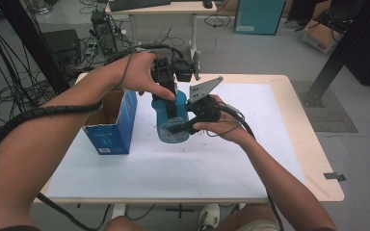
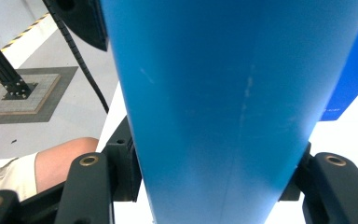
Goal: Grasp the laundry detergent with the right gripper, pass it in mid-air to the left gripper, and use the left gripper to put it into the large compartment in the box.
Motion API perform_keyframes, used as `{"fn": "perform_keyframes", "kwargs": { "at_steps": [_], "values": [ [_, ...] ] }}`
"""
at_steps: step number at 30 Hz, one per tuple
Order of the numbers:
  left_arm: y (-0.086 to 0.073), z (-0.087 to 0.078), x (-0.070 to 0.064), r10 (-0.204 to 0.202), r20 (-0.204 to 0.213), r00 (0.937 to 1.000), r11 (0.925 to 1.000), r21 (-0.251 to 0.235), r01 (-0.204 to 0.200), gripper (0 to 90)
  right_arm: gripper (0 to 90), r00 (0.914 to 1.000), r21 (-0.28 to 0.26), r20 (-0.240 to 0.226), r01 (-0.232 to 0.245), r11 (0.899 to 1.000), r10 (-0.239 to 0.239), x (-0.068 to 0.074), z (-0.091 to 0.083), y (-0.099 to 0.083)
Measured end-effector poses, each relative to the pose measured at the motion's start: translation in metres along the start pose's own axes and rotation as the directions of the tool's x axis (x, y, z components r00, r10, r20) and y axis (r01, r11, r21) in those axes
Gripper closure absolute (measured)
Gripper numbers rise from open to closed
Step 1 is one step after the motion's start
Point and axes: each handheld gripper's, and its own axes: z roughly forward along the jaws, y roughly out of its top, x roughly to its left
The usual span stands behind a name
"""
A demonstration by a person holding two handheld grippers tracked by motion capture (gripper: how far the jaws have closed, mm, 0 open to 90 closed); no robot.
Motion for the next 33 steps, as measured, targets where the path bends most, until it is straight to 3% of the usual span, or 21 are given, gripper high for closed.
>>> {"fn": "perform_keyframes", "kwargs": {
  "at_steps": [33],
  "values": [
    [-0.0026,-0.0015,0.0014,-0.011,0.000,0.9999,0.9999,0.004,0.011,36.0,40.4,0.9999,-0.009,0.014,0.000,1.000,0.000,-0.0004,0.0016,0.0008]
  ]
}}
